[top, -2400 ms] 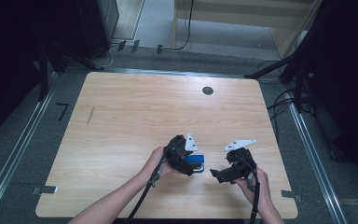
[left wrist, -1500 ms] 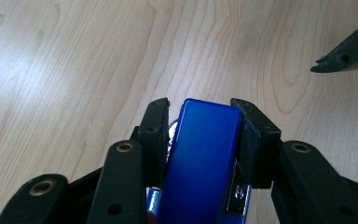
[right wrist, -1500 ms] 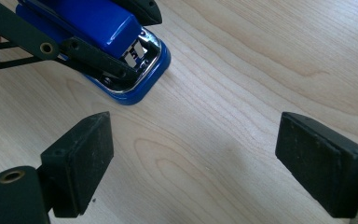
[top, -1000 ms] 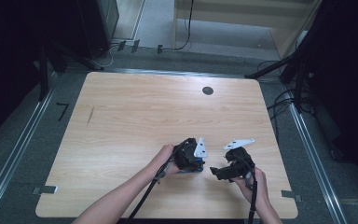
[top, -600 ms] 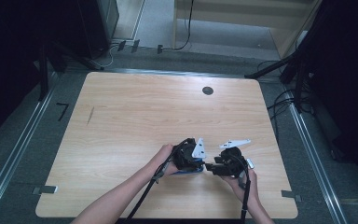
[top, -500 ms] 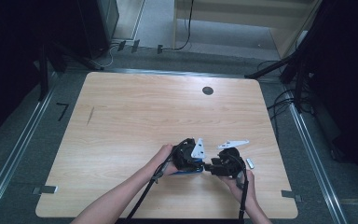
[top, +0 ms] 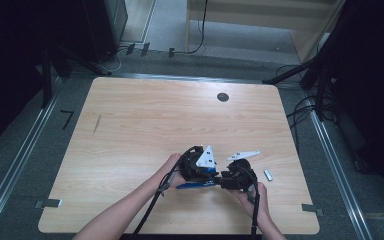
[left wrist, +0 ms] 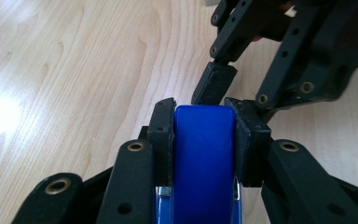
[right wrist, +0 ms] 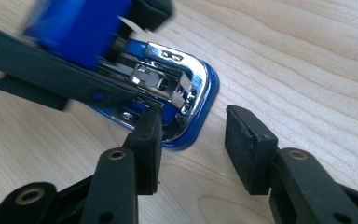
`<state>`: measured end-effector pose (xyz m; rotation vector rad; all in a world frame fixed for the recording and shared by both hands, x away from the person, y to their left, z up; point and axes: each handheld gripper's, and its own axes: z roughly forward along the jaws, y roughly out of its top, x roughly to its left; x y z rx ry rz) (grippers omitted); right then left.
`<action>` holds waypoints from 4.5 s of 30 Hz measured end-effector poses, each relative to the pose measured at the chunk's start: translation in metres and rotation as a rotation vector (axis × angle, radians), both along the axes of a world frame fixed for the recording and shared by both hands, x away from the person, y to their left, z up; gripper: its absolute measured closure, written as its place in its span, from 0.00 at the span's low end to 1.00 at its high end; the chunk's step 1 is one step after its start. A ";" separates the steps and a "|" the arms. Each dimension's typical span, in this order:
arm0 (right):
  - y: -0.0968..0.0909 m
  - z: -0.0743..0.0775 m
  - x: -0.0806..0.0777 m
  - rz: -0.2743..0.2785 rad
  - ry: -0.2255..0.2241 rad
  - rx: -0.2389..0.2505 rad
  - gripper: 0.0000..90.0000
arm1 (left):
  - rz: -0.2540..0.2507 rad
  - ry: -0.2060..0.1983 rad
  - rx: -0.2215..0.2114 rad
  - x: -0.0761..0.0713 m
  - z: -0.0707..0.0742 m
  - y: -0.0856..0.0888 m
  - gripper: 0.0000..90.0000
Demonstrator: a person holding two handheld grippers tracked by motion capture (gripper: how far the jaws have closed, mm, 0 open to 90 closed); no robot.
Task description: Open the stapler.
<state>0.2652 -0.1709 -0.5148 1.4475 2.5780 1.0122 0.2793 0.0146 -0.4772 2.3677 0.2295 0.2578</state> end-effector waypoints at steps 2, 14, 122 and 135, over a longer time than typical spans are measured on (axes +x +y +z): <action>-0.001 0.000 0.000 0.000 0.002 -0.004 0.64 | -0.002 0.000 -0.011 -0.001 0.003 0.003 0.74; -0.004 0.025 0.006 -0.025 -0.093 0.046 0.64 | -0.011 -0.005 -0.023 -0.002 0.009 0.013 0.74; 0.085 0.033 -0.023 0.247 -0.349 0.056 1.00 | 0.021 0.035 -0.105 -0.004 0.034 0.097 0.72; 0.089 0.024 -0.019 0.251 -0.361 0.051 1.00 | 0.018 0.039 -0.116 -0.003 0.033 0.099 0.72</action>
